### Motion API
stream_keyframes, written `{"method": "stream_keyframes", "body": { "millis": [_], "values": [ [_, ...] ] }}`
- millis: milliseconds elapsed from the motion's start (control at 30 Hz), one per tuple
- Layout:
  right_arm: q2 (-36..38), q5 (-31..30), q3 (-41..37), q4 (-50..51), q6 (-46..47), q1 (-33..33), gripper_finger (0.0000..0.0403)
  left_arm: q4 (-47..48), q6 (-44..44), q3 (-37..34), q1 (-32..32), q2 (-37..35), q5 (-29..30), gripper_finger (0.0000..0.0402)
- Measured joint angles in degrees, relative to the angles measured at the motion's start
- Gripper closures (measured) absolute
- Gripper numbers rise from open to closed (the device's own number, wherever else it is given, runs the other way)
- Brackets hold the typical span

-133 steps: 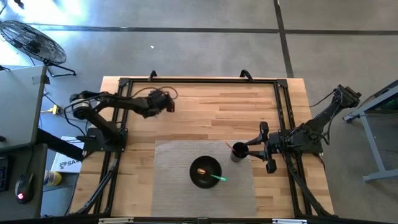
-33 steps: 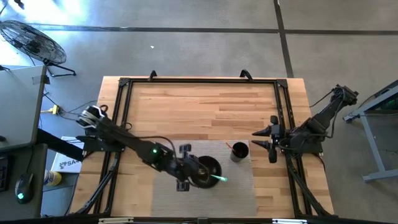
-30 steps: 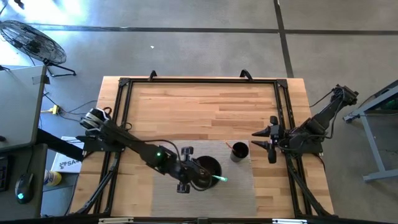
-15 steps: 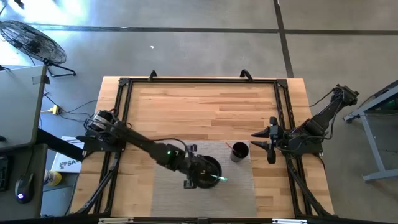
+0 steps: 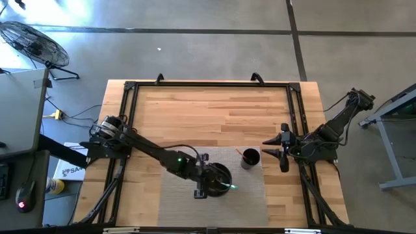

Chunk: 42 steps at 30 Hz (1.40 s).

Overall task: Pick & Place Utensil
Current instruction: Put the blue fork into the black bowl

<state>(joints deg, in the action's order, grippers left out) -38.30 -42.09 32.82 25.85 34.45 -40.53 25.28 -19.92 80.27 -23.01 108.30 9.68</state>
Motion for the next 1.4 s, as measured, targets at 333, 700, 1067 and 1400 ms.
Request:
{"method": "stream_keyframes", "body": {
  "millis": [333, 700, 1067, 1400],
  "values": [
    [0.0, 0.53, 0.0, -0.42, 0.05, -0.02, 0.0265, -0.66, 0.06, -0.09, 0.16, 0.05, -2.78, 0.038],
    [0.0, 0.62, 0.0, -0.46, 0.05, -0.01, 0.0265, -0.59, -0.07, -0.09, 0.18, 0.05, -2.68, 0.038],
    [0.0, 0.63, 0.0, -0.44, 0.07, -0.01, 0.0265, 1.16, -0.07, -0.09, 0.42, 0.31, -1.15, 0.038],
    [0.0, 0.64, 0.0, -0.44, 0.08, 0.0, 0.0265, 1.11, 0.04, -0.09, 0.57, 0.6, -1.0, 0.038]
  ]
}}
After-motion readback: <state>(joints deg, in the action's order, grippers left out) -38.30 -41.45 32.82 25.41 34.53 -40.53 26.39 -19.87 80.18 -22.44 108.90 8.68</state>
